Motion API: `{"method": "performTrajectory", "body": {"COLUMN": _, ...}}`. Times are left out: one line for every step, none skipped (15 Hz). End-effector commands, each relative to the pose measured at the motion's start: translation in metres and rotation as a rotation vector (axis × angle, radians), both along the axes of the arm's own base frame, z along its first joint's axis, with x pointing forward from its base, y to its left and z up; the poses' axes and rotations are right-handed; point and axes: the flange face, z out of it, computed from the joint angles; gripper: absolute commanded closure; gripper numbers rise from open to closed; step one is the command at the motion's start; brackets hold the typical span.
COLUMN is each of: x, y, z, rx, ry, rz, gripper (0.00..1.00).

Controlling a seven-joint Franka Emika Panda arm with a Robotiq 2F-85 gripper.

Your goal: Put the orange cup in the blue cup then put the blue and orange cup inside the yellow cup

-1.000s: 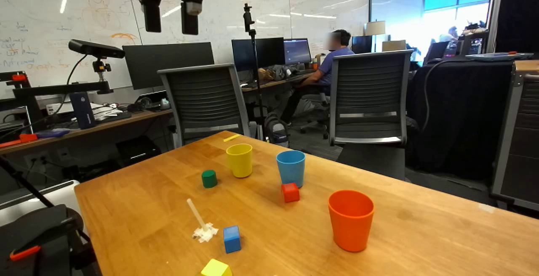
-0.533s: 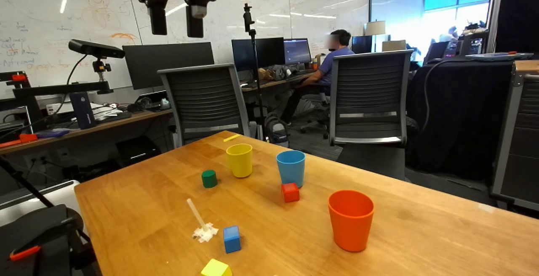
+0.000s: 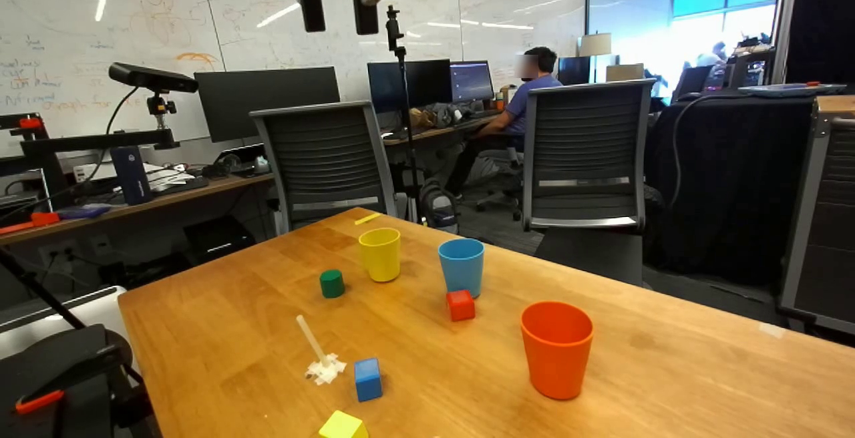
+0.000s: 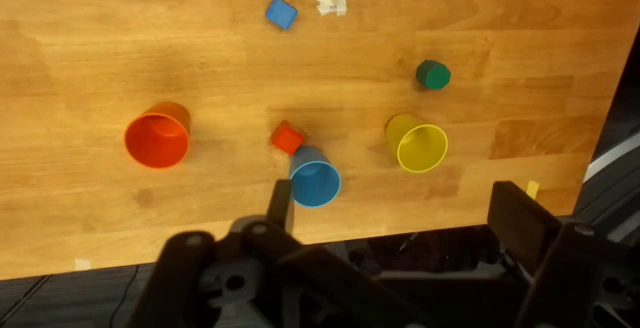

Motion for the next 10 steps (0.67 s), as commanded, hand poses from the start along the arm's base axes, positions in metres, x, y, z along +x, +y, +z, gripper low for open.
{"method": "performTrajectory", "body": {"x": 0.045, "y": -0.014, "z": 0.002, "rx": 0.020, "ry": -0.044, "rz": -0.073, "gripper": 0.00}}
{"method": "performTrajectory", "body": {"x": 0.056, "y": -0.019, "z": -0.004, "rx": 0.017, "ry": -0.038, "rz": -0.090, "gripper": 0.00}}
{"method": "performTrajectory", "body": {"x": 0.067, "y": -0.023, "z": -0.009, "rx": 0.018, "ry": -0.040, "rz": -0.109, "gripper": 0.00}}
{"method": "performTrajectory", "body": {"x": 0.080, "y": -0.027, "z": -0.016, "rx": 0.019, "ry": -0.037, "rz": -0.130, "gripper": 0.00}}
{"method": "performTrajectory", "body": {"x": 0.090, "y": -0.032, "z": -0.022, "rx": 0.021, "ry": -0.037, "rz": -0.142, "gripper": 0.00}}
{"method": "performTrajectory", "body": {"x": 0.101, "y": -0.035, "z": -0.029, "rx": 0.022, "ry": -0.036, "rz": -0.158, "gripper": 0.00}}
{"method": "performTrajectory", "body": {"x": 0.112, "y": -0.041, "z": -0.037, "rx": 0.020, "ry": -0.037, "rz": -0.177, "gripper": 0.00}}
{"method": "performTrajectory", "body": {"x": 0.122, "y": -0.045, "z": -0.045, "rx": 0.015, "ry": -0.035, "rz": -0.193, "gripper": 0.00}}
{"method": "performTrajectory", "body": {"x": 0.130, "y": -0.050, "z": -0.054, "rx": 0.013, "ry": -0.024, "rz": -0.205, "gripper": 0.00}}
{"method": "performTrajectory", "body": {"x": 0.137, "y": -0.054, "z": -0.063, "rx": 0.009, "ry": -0.014, "rz": -0.216, "gripper": 0.00}}
